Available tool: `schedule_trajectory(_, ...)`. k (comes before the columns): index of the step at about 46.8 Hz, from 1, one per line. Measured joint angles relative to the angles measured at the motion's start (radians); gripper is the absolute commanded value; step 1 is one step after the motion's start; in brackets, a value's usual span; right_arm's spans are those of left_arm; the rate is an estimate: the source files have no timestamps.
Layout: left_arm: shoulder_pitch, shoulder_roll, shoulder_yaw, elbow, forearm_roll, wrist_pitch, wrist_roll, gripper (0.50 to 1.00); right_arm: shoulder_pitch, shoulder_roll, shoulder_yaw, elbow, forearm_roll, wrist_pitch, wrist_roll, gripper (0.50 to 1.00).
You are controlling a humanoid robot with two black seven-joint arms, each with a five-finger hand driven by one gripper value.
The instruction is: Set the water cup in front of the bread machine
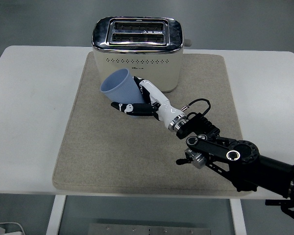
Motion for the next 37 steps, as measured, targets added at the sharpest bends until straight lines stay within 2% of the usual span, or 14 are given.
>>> schedule_trajectory(14,0.000,0.000,0.000,0.000,0.000,0.000,0.000,1.000,0.000,0.000,0.000,0.000,0.002,-0.001,-0.004,0.500)
schedule_trajectory(25,0.000,0.000,0.000,0.000,0.000,0.000,0.000,1.000,0.000,0.000,0.000,0.000,0.002,0.001,-0.005,0.641)
schedule_trajectory(31,0.000,0.000,0.000,0.000,0.000,0.000,0.000,1.000,-0.001,0.000,0.000,0.000,0.002,0.000,-0.005,0.652)
schedule_trajectory(33,0.000,0.000,0.000,0.000,0.000,0.000,0.000,1.000,-0.001,0.000,0.000,0.000,0.002,0.000,-0.005,0.678)
schedule_trajectory(37,0.000,0.000,0.000,0.000,0.000,0.000,0.000,1.000,-0.001,0.000,0.000,0.000,0.002,-0.001,-0.005,0.680)
